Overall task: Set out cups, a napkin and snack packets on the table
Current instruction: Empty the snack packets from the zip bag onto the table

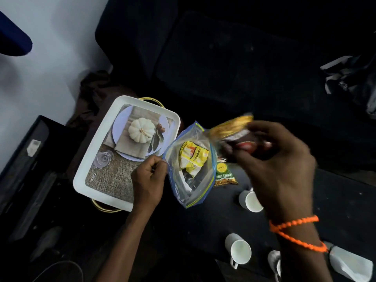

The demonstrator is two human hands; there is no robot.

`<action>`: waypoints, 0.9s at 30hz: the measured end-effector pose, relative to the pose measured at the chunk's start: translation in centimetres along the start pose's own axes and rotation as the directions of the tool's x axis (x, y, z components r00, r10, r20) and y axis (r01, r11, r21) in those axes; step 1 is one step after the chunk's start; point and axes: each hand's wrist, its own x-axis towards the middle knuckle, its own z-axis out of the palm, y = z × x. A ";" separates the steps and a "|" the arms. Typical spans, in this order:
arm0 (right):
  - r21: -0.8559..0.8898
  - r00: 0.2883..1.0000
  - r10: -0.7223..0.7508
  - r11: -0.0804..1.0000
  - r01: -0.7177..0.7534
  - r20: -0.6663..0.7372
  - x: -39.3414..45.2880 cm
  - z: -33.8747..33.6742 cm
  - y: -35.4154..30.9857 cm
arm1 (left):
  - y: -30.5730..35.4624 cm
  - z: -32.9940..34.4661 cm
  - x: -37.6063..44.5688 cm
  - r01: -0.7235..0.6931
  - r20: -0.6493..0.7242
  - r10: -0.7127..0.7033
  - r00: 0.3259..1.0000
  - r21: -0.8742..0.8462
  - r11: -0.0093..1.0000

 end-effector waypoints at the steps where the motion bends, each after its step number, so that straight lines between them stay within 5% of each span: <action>1: -0.056 0.993 0.004 0.998 -0.010 -0.117 0.1 -0.2 1.2 | -0.1 -0.2 0.1 0.003 -0.006 -0.003 1.000 -0.006 1.000; 4: -0.079 0.973 0.113 0.988 -0.131 -0.202 0.7 2.2 6.4 | -0.7 -0.7 0.1 -0.001 0.003 0.002 1.000 -0.010 1.000; 13: -0.075 0.925 0.311 0.950 -0.302 0.218 -2.5 11.5 19.2 | -1.8 -0.9 -0.9 -0.025 0.055 0.024 0.998 0.023 0.999; 17: -0.106 0.934 0.356 0.928 -0.358 -0.037 -2.4 9.0 18.1 | -1.5 -0.5 -0.8 -0.030 0.087 0.030 0.996 0.007 1.000; 20: 0.099 0.972 0.127 0.989 -0.109 -0.199 -2.0 6.8 12.4 | -1.2 0.3 -0.8 -0.035 0.106 0.037 0.994 -0.020 0.999; 22: 0.162 0.988 -0.126 0.977 0.139 -0.091 -2.4 7.0 8.1 | -0.6 0.7 -0.8 -0.057 0.139 0.061 0.988 -0.033 0.998; 24: 0.166 0.951 -0.254 0.960 0.226 0.175 -2.5 9.1 5.3 | -0.1 1.1 -0.8 -0.088 0.167 0.091 0.982 -0.026 0.996; 27: -0.197 0.792 -0.007 0.967 0.161 0.611 -0.1 14.2 4.6 | 0.1 1.2 -0.9 -0.116 0.154 0.114 0.982 0.002 0.993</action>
